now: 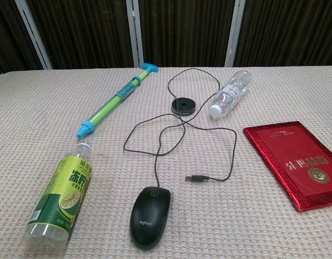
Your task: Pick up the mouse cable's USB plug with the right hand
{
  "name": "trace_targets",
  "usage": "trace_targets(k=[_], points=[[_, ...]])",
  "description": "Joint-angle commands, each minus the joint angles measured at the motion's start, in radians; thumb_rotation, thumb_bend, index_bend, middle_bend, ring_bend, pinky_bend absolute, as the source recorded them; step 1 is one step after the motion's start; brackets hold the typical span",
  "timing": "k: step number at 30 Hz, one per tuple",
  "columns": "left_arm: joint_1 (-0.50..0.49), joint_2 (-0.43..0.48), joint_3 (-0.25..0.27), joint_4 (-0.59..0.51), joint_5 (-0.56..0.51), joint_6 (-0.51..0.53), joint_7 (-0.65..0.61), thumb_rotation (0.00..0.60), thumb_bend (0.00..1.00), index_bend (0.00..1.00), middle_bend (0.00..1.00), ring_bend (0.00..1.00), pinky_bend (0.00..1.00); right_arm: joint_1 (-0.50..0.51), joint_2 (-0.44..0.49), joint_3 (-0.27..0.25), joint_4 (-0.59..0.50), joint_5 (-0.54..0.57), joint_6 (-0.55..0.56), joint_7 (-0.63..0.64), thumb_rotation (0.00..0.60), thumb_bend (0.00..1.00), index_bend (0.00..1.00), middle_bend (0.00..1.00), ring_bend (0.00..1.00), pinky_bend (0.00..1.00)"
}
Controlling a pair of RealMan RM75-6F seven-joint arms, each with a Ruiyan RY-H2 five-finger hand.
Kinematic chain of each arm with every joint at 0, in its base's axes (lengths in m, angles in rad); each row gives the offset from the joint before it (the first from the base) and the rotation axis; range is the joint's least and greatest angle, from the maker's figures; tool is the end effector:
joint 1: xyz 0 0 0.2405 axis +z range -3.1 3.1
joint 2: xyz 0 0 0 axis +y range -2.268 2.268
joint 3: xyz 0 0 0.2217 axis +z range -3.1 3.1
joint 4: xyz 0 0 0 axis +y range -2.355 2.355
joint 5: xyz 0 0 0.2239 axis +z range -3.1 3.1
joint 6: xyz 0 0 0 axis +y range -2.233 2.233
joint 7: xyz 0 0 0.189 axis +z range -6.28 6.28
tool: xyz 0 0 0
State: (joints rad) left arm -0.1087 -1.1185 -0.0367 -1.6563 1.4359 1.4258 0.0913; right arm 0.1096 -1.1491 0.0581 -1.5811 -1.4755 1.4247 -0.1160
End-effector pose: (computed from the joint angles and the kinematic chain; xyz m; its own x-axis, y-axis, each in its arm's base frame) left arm -0.2870 0.2269 0.1182 0.4322 0.0720 0.8989 0.9002 0.0235 -0.4347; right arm -0.2907 -0.2336 0.1182 0.4967 -0.0435 0.8668 -0.8678 -0.0113 0.4967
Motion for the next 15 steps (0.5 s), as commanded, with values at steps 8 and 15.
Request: trace_targets(k=[8, 15], points=[[0.001, 0.001, 0.002, -0.001, 0.006, 0.002, 0.001, 0.600, 0.14, 0.07, 0.00, 0.00, 0.00, -0.002, 0.004, -0.001, -0.007, 0.003, -0.001, 0.003, 0.600, 0.08, 0.01, 0.00, 0.00, 0.00], [0.000, 0.002, 0.003, 0.000, 0.002, -0.005, -0.005, 0.600, 0.14, 0.07, 0.00, 0.00, 0.00, 0.003, 0.002, 0.002, -0.012, 0.011, -0.010, 0.005, 0.600, 0.08, 0.01, 0.00, 0.00, 0.00]])
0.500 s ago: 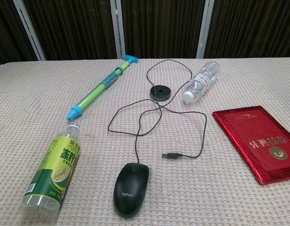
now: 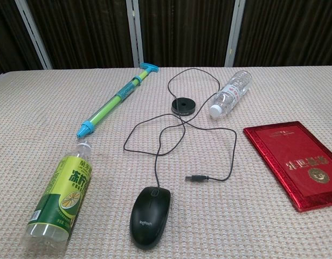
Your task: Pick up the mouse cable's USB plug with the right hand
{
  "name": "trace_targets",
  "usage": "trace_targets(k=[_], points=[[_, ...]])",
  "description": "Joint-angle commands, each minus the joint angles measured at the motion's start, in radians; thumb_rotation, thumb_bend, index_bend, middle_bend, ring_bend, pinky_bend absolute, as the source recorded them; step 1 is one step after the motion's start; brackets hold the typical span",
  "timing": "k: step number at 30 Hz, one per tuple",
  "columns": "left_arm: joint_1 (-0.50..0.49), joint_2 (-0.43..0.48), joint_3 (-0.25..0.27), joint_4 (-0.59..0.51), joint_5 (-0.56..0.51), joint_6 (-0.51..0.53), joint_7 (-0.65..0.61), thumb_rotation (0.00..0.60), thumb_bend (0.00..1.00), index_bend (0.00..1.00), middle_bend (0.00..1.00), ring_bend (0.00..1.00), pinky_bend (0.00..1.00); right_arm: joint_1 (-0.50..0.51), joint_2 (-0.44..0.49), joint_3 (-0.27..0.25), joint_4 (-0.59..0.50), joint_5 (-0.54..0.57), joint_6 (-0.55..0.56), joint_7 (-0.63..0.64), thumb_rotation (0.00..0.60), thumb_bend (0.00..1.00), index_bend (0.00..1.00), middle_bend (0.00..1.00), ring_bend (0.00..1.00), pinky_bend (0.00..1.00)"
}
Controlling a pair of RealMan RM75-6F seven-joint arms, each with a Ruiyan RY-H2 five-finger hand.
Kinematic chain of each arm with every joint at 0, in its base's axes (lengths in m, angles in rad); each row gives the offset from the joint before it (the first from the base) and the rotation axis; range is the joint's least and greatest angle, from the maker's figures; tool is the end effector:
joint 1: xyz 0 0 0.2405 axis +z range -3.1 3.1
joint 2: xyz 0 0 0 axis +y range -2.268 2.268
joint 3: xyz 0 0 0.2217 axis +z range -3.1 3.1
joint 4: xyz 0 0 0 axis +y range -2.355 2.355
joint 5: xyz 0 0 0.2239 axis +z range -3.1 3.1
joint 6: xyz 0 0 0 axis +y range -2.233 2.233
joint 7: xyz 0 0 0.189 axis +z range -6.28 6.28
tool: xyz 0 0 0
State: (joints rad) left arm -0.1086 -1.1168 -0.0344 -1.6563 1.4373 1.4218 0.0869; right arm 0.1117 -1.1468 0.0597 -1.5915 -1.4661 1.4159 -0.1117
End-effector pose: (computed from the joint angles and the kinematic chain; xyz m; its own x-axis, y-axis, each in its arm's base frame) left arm -0.2875 0.2263 0.1175 0.4299 0.0779 0.8995 0.9013 0.0222 -0.4326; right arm -0.2903 -0.2343 0.1171 0.4846 -0.0514 0.8732 -0.8745 -0.0056 0.4850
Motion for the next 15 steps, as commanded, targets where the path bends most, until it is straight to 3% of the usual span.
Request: trace_targets(k=[1, 15], points=[[0.000, 0.001, 0.000, 0.000, 0.000, 0.000, -0.001, 0.600, 0.14, 0.07, 0.00, 0.00, 0.00, 0.001, -0.001, 0.001, -0.002, 0.002, -0.002, 0.001, 0.600, 0.08, 0.01, 0.00, 0.00, 0.00], [0.001, -0.002, 0.002, -0.003, 0.006, 0.004, 0.007, 0.600, 0.14, 0.07, 0.00, 0.00, 0.00, 0.012, 0.004, 0.002, -0.007, -0.004, -0.017, 0.034, 0.600, 0.08, 0.07, 0.01, 0.00, 0.00]])
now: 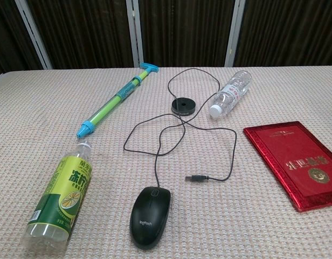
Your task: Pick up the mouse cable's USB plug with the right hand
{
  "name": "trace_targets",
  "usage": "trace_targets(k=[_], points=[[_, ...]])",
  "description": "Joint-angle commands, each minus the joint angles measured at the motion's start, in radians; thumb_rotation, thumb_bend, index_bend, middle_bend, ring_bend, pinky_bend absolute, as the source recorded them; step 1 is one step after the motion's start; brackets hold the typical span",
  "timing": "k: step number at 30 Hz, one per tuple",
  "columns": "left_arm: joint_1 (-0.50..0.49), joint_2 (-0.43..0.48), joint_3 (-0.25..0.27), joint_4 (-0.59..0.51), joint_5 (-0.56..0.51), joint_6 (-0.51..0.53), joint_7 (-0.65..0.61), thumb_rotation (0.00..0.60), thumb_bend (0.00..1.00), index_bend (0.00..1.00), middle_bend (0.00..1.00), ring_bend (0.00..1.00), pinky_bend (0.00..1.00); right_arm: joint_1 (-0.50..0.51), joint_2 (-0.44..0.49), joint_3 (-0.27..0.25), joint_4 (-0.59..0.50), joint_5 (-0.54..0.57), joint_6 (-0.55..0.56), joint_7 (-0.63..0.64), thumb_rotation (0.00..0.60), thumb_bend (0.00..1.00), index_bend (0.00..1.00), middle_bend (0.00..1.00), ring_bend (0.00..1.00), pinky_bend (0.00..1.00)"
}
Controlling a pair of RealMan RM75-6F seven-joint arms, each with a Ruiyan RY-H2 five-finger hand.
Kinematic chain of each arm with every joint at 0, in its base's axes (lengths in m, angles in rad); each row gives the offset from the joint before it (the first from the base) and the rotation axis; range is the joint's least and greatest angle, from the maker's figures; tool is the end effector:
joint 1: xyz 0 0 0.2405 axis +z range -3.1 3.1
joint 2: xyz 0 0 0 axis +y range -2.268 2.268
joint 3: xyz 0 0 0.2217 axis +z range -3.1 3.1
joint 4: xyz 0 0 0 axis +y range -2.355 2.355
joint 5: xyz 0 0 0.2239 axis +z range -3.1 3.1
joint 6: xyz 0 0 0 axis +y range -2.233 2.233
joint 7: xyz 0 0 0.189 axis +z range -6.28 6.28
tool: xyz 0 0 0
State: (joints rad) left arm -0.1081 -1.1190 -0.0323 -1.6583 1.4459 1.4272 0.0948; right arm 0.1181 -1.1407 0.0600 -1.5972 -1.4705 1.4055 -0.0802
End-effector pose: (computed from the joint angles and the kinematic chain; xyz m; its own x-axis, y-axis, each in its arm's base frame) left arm -0.2853 0.2257 0.1166 0.4347 0.0747 0.8975 0.8994 0.0138 -0.4368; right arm -0.2882 -0.2361 0.1163 0.4580 -0.0583 0.8870 -0.8888 -0.0151 0.4580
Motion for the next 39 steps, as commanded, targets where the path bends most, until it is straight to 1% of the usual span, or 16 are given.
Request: trace_targets(k=[1, 8, 11, 13, 16, 18, 24, 31, 36, 39], points=[[0.000, 0.001, -0.001, -0.002, -0.003, -0.002, -0.002, 0.600, 0.14, 0.07, 0.00, 0.00, 0.00, 0.012, -0.004, 0.005, -0.001, 0.001, -0.013, 0.004, 0.600, 0.07, 0.08, 0.01, 0.00, 0.00], [-0.002, 0.000, 0.000, -0.002, -0.001, -0.005, -0.002, 0.600, 0.14, 0.07, 0.00, 0.00, 0.00, 0.081, -0.029, 0.047, -0.045, 0.017, -0.079, -0.001, 0.600, 0.06, 0.19, 0.10, 0.00, 0.00], [-0.002, 0.001, 0.000, -0.004, -0.003, -0.008, -0.003, 0.600, 0.14, 0.07, 0.00, 0.00, 0.00, 0.127, -0.059, 0.078, -0.094, 0.075, -0.148, -0.013, 0.600, 0.06, 0.27, 0.13, 0.00, 0.00], [-0.002, 0.002, 0.001, -0.005, -0.002, -0.008, -0.004, 0.600, 0.14, 0.07, 0.00, 0.00, 0.00, 0.157, -0.079, 0.097, -0.118, 0.119, -0.191, -0.029, 0.600, 0.07, 0.34, 0.16, 0.00, 0.00], [-0.003, 0.004, 0.003, -0.007, 0.000, -0.011, -0.010, 0.600, 0.14, 0.07, 0.00, 0.00, 0.00, 0.208, -0.124, 0.128, -0.156, 0.193, -0.246, -0.090, 0.600, 0.08, 0.43, 0.19, 0.00, 0.00], [-0.002, 0.006, 0.004, -0.008, -0.001, -0.013, -0.014, 0.600, 0.14, 0.07, 0.00, 0.00, 0.00, 0.235, -0.155, 0.138, -0.176, 0.227, -0.268, -0.131, 0.600, 0.09, 0.44, 0.20, 0.00, 0.00], [-0.002, 0.014, 0.006, -0.013, 0.000, -0.018, -0.030, 0.600, 0.14, 0.08, 0.00, 0.00, 0.00, 0.322, -0.280, 0.151, -0.218, 0.330, -0.312, -0.294, 0.600, 0.10, 0.45, 0.20, 0.00, 0.00], [-0.001, 0.023, 0.007, -0.017, -0.008, -0.024, -0.046, 0.600, 0.14, 0.08, 0.00, 0.00, 0.00, 0.414, -0.454, 0.169, -0.183, 0.479, -0.312, -0.445, 0.600, 0.11, 0.45, 0.20, 0.00, 0.00], [-0.001, 0.029, 0.008, -0.020, -0.010, -0.028, -0.052, 0.600, 0.14, 0.08, 0.00, 0.00, 0.00, 0.466, -0.533, 0.184, -0.170, 0.596, -0.307, -0.523, 0.600, 0.12, 0.49, 0.21, 0.00, 0.00], [-0.001, 0.029, 0.007, -0.019, -0.012, -0.030, -0.054, 0.600, 0.14, 0.08, 0.00, 0.00, 0.00, 0.491, -0.585, 0.190, -0.149, 0.639, -0.286, -0.553, 0.600, 0.14, 0.50, 0.22, 0.00, 0.00]])
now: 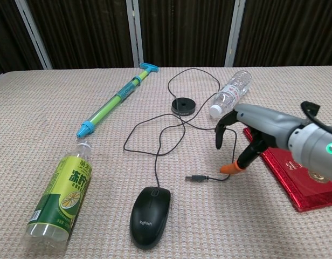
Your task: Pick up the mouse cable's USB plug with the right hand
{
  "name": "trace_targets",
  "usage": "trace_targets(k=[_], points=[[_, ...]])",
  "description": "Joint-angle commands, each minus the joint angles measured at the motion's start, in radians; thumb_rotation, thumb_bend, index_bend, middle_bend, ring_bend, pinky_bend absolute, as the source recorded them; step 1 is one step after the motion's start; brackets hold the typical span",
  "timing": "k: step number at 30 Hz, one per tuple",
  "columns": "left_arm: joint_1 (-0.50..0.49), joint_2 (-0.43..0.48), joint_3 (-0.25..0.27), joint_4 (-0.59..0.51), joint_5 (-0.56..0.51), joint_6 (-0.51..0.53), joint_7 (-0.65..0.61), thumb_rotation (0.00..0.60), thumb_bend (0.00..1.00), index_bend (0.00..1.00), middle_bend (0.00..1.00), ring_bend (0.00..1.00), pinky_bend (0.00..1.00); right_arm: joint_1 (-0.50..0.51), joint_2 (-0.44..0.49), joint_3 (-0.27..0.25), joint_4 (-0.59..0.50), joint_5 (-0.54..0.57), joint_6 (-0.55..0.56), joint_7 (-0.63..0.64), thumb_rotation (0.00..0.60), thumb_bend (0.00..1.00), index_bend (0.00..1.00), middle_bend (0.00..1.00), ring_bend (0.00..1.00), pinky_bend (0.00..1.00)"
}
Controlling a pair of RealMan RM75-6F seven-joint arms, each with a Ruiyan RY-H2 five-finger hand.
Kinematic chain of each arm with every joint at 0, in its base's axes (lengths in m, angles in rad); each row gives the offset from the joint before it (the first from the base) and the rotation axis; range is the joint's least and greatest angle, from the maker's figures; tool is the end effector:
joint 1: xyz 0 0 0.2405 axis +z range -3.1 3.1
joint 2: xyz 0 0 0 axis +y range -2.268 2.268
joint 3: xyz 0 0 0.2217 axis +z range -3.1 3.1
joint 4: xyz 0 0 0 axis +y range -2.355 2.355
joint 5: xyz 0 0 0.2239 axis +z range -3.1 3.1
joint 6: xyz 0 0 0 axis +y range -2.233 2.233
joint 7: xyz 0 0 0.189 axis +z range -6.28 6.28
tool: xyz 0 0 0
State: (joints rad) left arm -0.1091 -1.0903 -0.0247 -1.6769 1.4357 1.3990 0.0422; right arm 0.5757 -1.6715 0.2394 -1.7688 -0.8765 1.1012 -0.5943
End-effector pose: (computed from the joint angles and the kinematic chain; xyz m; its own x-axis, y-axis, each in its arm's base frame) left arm -0.2889 0.2236 0.1178 0.3935 0.1084 0.9129 0.9169 0.0261 -0.3983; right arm -0.0881 -0.2989 -0.0695 0.2027 -0.4017 0.8930 -0.9765 -0.1513 0.1536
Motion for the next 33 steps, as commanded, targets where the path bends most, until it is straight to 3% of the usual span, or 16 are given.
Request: trace_targets(k=[1, 16, 33], points=[[-0.001, 0.000, -0.001, 0.000, -0.002, -0.002, -0.001, 0.600, 0.14, 0.08, 0.00, 0.00, 0.00, 0.038, -0.065, 0.011, 0.028, 0.052, 0.023, -0.043, 0.600, 0.14, 0.51, 0.22, 0.00, 0.00], [-0.002, 0.005, -0.002, -0.003, -0.006, -0.006, -0.012, 0.600, 0.14, 0.08, 0.00, 0.00, 0.00, 0.090, -0.204, 0.012, 0.154, 0.124, 0.059, -0.059, 0.600, 0.14, 0.45, 0.20, 0.00, 0.00], [-0.004, 0.005, -0.003, -0.009, -0.011, -0.013, -0.014, 0.600, 0.14, 0.09, 0.00, 0.00, 0.00, 0.070, -0.244, -0.023, 0.262, 0.093, 0.066, 0.002, 0.600, 0.15, 0.56, 0.23, 0.00, 0.00]])
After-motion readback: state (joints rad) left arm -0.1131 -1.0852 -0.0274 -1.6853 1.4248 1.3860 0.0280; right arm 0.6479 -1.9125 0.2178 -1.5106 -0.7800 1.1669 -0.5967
